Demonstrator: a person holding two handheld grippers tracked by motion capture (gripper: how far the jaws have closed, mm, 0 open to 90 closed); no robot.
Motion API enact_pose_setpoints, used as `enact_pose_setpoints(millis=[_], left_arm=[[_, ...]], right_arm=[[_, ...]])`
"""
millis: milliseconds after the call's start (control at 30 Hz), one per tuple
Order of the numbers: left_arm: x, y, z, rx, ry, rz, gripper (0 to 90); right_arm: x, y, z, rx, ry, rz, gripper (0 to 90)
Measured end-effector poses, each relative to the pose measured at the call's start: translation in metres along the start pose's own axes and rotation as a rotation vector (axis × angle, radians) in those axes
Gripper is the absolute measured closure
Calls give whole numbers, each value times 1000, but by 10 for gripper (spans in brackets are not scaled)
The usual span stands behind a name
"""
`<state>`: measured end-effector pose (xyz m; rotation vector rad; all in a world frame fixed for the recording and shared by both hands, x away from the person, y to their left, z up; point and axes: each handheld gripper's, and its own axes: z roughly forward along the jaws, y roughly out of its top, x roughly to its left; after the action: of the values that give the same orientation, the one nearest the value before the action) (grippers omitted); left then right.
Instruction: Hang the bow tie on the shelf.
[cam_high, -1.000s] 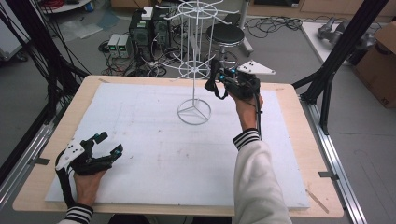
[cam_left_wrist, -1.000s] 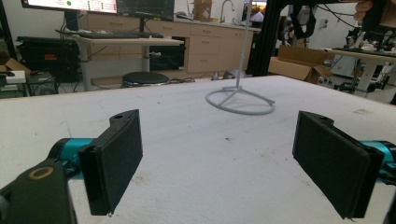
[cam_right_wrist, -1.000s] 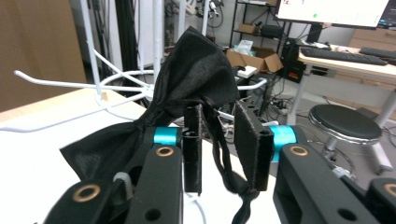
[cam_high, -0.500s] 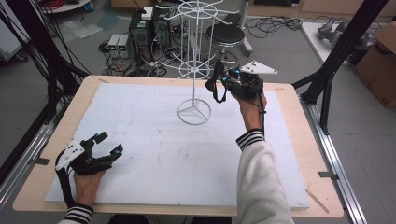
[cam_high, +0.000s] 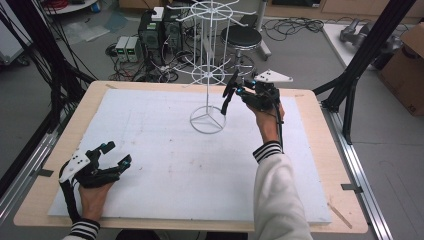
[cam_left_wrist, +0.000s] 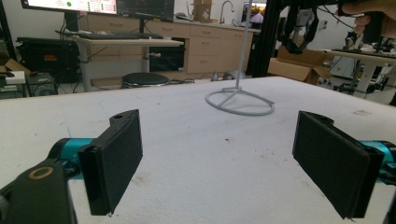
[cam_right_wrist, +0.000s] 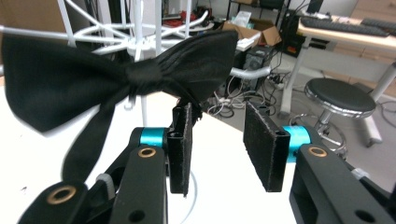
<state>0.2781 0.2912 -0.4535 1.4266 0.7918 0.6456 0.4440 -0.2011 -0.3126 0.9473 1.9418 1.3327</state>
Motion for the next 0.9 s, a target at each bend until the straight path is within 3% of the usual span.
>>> enact_pose_setpoints(millis=[267, 333, 367, 400, 433, 467, 633, 800, 900], left_arm=[[0, 0, 0, -2, 1, 1, 163], [0, 0, 0, -2, 1, 2, 164], [0, 0, 0, -2, 0, 4, 163], [-1, 0, -1, -7, 1, 5, 163], [-1, 0, -1, -9, 1, 8, 164], [-1, 0, -1, -11, 0, 8, 164], [0, -1, -2, -19, -5, 6, 164], [1, -1, -2, -26, -3, -11, 161], [0, -1, -2, -20, -4, -5, 161]], right_arm=[[9, -12, 6, 45, 42, 9, 555], [12, -15, 6, 52, 48, 13, 508], [15, -17, 4, 68, 39, 23, 405], [15, -17, 4, 68, 39, 23, 405], [17, -19, 0, 68, 12, 29, 293], [18, -20, -2, 71, 16, 48, 249], [25, -24, -15, 77, 9, 61, 122], [31, -37, -36, 79, 23, 58, 98], [31, -51, -49, 50, 35, 90, 98]])
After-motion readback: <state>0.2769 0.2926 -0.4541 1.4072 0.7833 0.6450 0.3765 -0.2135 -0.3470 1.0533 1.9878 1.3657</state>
